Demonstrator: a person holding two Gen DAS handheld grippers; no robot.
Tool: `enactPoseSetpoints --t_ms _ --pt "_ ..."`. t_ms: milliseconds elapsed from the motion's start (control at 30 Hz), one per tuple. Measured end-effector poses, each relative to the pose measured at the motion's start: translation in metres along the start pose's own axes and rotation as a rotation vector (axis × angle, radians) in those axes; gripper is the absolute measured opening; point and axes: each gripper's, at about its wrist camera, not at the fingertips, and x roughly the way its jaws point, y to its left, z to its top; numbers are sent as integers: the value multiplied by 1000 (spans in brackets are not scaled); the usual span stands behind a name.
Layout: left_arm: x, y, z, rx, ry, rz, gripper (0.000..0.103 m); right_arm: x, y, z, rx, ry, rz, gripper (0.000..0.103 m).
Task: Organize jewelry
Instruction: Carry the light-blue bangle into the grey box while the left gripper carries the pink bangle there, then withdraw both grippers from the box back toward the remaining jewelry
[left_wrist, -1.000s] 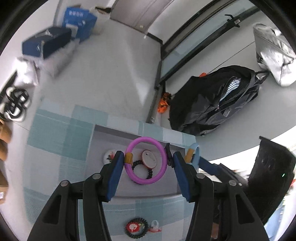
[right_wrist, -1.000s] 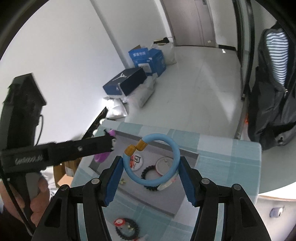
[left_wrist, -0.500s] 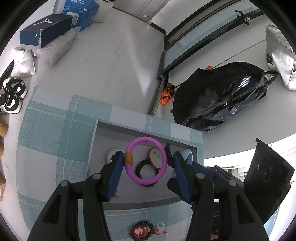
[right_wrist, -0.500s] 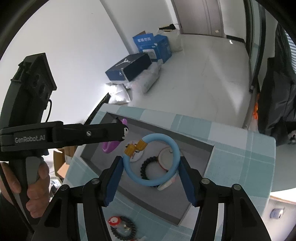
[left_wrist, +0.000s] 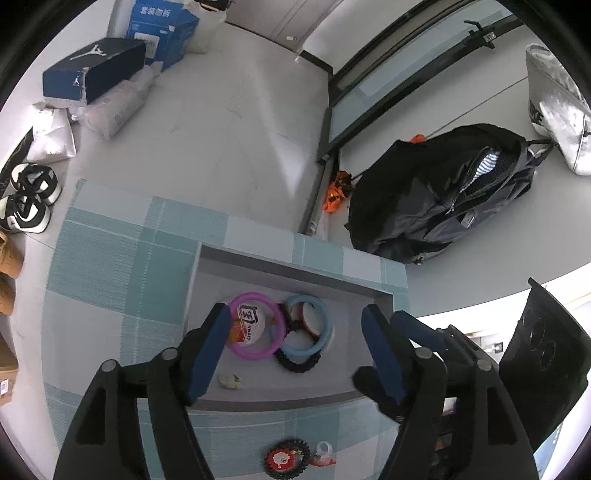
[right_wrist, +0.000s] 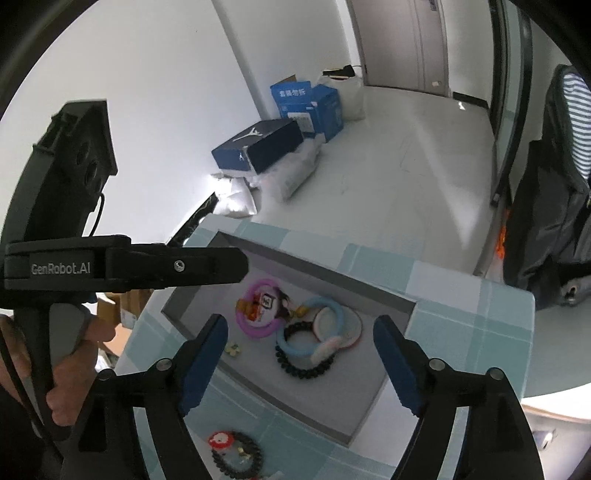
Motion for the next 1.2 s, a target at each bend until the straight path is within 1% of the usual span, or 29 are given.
enactPoseSetpoints --t_ms 133,333,400,433,533,567,633,800,1000,1200 --pt "-4 -2 -2 12 -19 29 69 -10 -9 -1 29 -20 -7 81" --pt "-13 -8 -9 52 -63 108 69 -22 -14 -1 56 -50 -18 82" --pt "-19 -14 -14 75 -93 133 69 -27 -15 -2 68 -59 -21 87" --pt "-22 -16 -16 92 -105 141 69 -29 -16 -2 75 -65 -24 87" --pt "-33 -27 -25 151 -171 198 69 -40 -19 -3 91 -93 -35 88" --pt "-36 -30 -29 167 -185 216 69 -44 -19 -3 96 -104 -34 90" --pt "-41 -33 -35 182 -203 224 69 -56 -22 -6 115 -130 -32 95" --pt "-48 -38 -54 179 -235 263 69 -76 -17 -18 129 -174 -26 98" --pt "-53 -43 -76 205 -248 317 70 -95 -7 -37 101 -213 -27 100" --pt "-58 -39 -108 175 -259 330 73 -110 -4 -62 109 -252 -32 101"
